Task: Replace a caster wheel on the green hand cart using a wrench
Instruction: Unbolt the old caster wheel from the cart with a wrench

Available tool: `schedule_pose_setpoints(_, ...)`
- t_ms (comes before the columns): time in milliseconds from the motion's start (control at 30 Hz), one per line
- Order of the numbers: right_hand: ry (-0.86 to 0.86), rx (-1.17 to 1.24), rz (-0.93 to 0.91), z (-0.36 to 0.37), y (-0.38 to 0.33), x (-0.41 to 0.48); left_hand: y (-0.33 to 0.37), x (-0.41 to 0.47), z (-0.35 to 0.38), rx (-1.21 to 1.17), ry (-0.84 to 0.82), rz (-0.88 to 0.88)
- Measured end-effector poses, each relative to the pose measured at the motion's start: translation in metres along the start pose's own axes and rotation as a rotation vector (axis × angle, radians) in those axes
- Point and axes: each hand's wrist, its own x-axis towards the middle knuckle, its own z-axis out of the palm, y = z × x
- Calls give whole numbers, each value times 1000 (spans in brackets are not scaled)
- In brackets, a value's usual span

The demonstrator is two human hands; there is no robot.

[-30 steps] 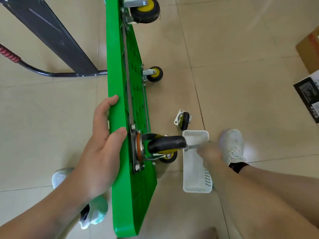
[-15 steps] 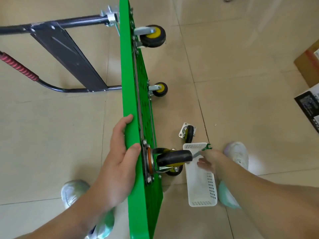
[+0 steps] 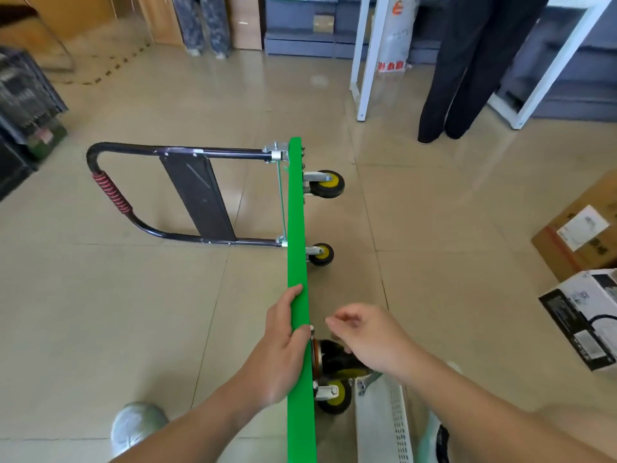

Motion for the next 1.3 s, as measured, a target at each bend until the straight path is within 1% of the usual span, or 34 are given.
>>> schedule_pose_setpoints(100,-21,33,54,21,2,7,-2,0,-4,-9,-11,1)
schedule_pose_setpoints(233,-15,100,116,31,8,11,0,-8,-5,-54,2,-23)
schedule_pose_setpoints(400,13,69,38,36,5,11,6,-16,-2,-70,29,-41)
schedule_pose_setpoints(533,27,60,13,34,2,7,12,-23,-3,-69,38,-73)
schedule_pose_setpoints(667,-26,200,34,34,3,5,16,-33,0,-78,47,-113)
schedule_pose_setpoints(767,-46,353,114,34,2,6,17,-36,1,-78,48,-128)
schedule_pose_setpoints(833,-53,369,136,33,1,6,21,-36,1,-67,59,-136)
schedule_pose_setpoints(933,-60,324,129,30,-2,4,26,-37,7,-42,91,-146)
schedule_pose_setpoints(1033,-26,294,113,30,-5,5,29,-40,14,-29,138,-142)
schedule_pose_setpoints(1100,-2,382,119,33,-7,3,30,-43,19,-34,166,-140)
schedule_pose_setpoints(1200,22,503,175,40,-7,-1,28,-51,25,-30,196,-148)
schedule_pose_setpoints(1300,49,403,183,45,-7,-1,24,-55,28,-17,211,-149)
